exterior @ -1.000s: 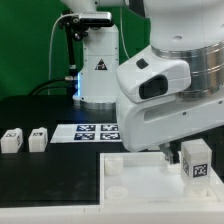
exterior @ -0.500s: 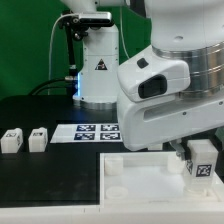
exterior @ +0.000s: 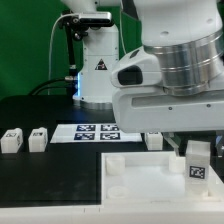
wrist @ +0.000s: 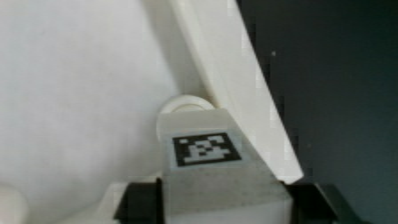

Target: Assemble one leg

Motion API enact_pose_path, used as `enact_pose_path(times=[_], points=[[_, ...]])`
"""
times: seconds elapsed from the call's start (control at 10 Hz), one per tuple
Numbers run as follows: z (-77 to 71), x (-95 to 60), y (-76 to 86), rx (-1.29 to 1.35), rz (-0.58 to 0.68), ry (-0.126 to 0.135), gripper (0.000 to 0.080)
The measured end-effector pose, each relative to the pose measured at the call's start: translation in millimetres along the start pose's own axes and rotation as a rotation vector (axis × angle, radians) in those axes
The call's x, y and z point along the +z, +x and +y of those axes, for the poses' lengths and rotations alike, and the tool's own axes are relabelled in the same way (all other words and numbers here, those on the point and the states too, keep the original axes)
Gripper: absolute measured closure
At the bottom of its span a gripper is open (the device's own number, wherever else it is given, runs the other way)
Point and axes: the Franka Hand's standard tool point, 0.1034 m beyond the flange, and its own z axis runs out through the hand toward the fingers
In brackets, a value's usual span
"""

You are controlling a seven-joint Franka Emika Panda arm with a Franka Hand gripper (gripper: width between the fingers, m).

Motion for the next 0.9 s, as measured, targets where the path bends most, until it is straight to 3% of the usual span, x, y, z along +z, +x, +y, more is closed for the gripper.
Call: enact_pose_path(times=[0.5, 0.9], points=[[-0.9, 2.1, -4.9, 0.585, -0.013, 0.114, 0.0488], [-4.6, 3.5, -3.9, 0.918, -0.074, 0.185, 0.0491]])
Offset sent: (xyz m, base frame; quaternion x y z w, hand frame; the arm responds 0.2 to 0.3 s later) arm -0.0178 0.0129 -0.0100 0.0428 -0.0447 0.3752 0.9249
